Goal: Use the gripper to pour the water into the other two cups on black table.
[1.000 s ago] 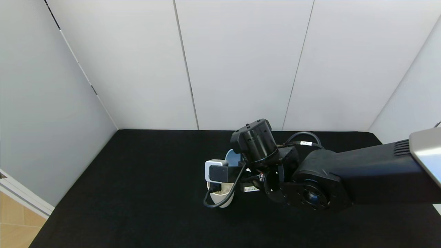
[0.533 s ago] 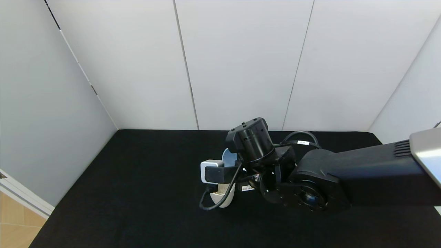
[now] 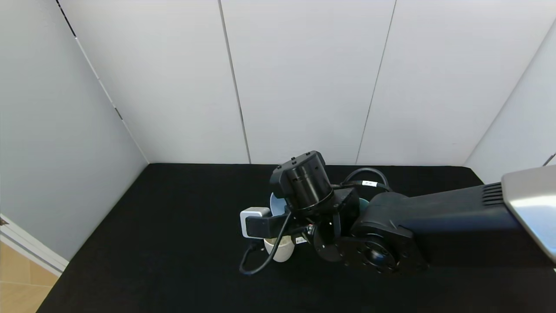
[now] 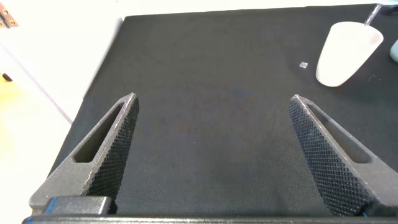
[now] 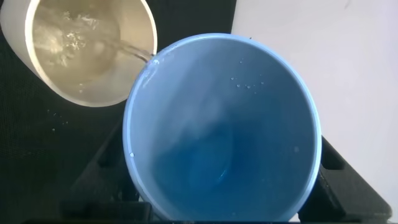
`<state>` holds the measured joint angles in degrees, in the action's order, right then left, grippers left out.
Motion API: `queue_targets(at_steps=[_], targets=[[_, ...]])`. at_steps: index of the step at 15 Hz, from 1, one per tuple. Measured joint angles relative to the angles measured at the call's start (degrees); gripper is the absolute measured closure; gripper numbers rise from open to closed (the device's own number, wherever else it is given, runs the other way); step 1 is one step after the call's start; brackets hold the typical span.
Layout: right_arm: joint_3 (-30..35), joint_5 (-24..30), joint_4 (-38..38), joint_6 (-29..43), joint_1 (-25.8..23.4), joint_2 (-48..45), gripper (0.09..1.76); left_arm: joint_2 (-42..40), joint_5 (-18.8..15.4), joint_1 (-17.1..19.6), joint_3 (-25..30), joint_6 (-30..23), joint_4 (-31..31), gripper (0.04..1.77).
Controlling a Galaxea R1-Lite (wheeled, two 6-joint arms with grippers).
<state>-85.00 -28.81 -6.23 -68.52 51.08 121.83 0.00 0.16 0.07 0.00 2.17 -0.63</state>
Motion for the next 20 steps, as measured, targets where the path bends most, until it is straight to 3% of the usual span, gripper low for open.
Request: queue_targets(at_steps=[20], targets=[[-1.35, -2.91, -0.29, -7.36, 0.05, 0.11, 0.53, 0.0, 0.0, 0.0, 0.0, 0.0, 0.0, 0.09]])
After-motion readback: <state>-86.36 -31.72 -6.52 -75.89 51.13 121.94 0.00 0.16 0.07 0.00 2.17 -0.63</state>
